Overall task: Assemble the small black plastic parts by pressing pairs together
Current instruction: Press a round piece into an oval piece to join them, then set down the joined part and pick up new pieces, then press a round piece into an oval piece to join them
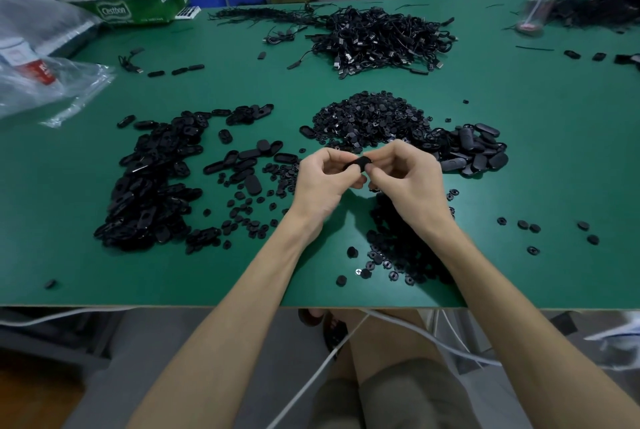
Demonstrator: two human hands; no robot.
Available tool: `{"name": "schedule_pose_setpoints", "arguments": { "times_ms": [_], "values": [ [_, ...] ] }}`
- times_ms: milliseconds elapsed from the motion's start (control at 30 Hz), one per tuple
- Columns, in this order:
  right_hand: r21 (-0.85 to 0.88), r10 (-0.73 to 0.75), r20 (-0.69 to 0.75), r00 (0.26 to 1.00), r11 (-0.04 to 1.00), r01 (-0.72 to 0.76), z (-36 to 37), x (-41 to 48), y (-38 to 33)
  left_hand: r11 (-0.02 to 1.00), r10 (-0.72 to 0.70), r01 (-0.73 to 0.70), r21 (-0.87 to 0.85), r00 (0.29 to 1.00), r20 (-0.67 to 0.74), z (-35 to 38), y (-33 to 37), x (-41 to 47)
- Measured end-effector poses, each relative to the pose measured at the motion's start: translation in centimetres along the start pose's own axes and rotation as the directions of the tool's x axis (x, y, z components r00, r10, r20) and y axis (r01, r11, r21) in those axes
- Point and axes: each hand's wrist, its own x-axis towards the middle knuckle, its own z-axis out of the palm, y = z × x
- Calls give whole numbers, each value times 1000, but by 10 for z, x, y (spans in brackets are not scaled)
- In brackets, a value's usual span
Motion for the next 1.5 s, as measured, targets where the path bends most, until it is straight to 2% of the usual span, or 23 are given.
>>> {"name": "schedule_pose_setpoints", "arguments": {
  "times_ms": [167,300,467,600,700,767,800,867,900,1000,1067,1167,1367,1500],
  "values": [
    [-3,-16,-18,1000,1000,16,-3,2,-1,996,-4,7,-90,999,34,-1,1,0],
    [-88,-52,-14,999,995,50,-1,1,-2,998,12,-10,-62,1000,25,-1,1,0],
    [-38,-14,-59,998,999,12,-1,0,-4,998,47,-46,-51,999,26,1,-1,-1],
    [-52,11,-88,996,999,-16,-2,1,-3,991,111,-110,71,994,1,4,1,-1],
    [-66,68,-196,978,994,-82,-6,3,1,957,164,-149,248,986,-40,-3,12,-1],
    [-59,117,-273,955,989,-138,-9,5,4,880,197,-153,450,979,-52,-18,22,1],
    [-56,140,-303,943,985,-165,-10,6,6,787,205,-140,601,978,-40,-29,27,3],
    [-12,198,-345,917,976,-216,-12,8,8,506,170,-73,859,985,-16,-56,38,7],
    [22,229,-356,906,971,-237,-13,9,9,362,125,-26,932,992,-21,-71,44,10],
    [39,283,-369,885,956,-290,-15,11,12,-43,-65,127,991,989,-129,-115,68,15],
    [23,292,-363,885,952,-304,-16,12,14,-205,-146,183,961,966,-215,-141,81,18],
    [27,304,-328,894,949,-313,-15,12,15,-235,-197,233,944,939,-281,-163,84,18],
    [25,306,-310,900,949,-314,-13,10,13,-140,-120,263,955,952,-280,-170,65,6],
    [-62,220,-260,940,968,-243,-11,7,7,-76,-57,241,968,968,-245,-172,63,8]
  ]
}}
